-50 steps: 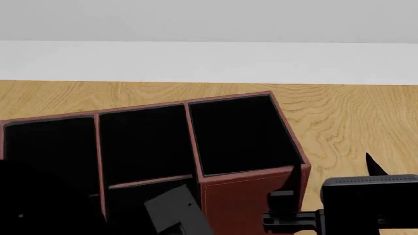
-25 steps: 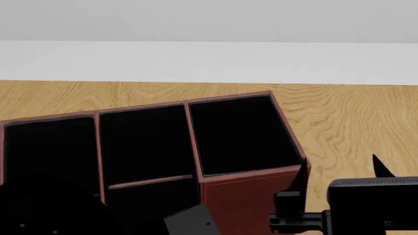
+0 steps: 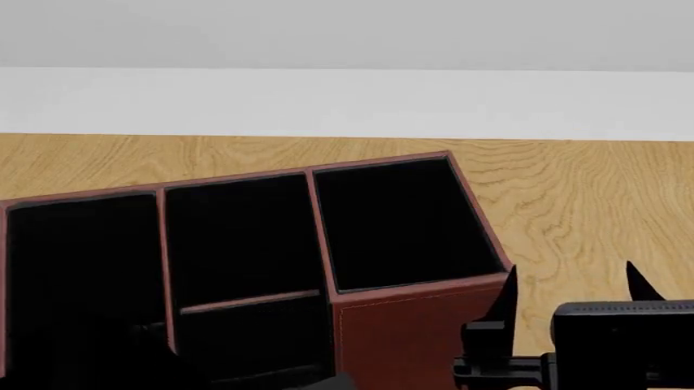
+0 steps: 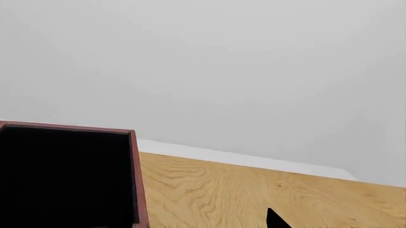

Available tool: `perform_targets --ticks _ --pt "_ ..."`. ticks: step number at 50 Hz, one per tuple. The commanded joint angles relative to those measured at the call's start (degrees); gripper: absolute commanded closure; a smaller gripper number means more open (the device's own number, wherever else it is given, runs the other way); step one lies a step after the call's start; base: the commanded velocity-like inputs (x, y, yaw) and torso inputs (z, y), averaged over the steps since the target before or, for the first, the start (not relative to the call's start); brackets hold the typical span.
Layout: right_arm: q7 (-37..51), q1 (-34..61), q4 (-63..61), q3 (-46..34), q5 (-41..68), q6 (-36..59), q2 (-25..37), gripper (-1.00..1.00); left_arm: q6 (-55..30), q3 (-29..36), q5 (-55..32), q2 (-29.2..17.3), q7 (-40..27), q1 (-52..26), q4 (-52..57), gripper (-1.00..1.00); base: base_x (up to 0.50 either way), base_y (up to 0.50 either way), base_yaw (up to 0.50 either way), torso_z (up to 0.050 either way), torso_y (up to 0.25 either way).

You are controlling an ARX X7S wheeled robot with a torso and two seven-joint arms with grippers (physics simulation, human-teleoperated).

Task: Pick up the book and place it in the front compartment of the caddy.

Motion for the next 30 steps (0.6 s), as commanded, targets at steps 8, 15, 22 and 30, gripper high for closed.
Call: perform_targets --ticks 8,15,22,30 --pt "0.36 -0.74 -0.41 0.35 0.34 -0.55 0.16 -1.00 -0.38 3.65 1.12 -0.87 -0.44 0.56 3.02 1.00 0.00 0.00 0.00 0.000 0.000" --pt "0.52 -1.05 -1.05 0.46 0.53 -0.43 0.22 -1.00 -2.11 3.57 -1.41 -2.39 -2.70 0.26 8.48 1.00 0.00 0.00 0.00 0.000 0.000" --pt "0.72 -0.57 -2.07 0.25 0.67 0.51 0.40 -1.00 -4.21 3.49 -4.51 -4.04 -5.87 -0.24 14.51 1.00 0.00 0.00 0.00 0.000 0.000" --pt "0.92 -0.72 -3.36 0.23 0.91 1.23 0.55 -1.00 -5.05 3.81 -6.79 -6.66 -8.29 -1.65 22.22 1.00 0.00 0.00 0.00 0.000 0.000"
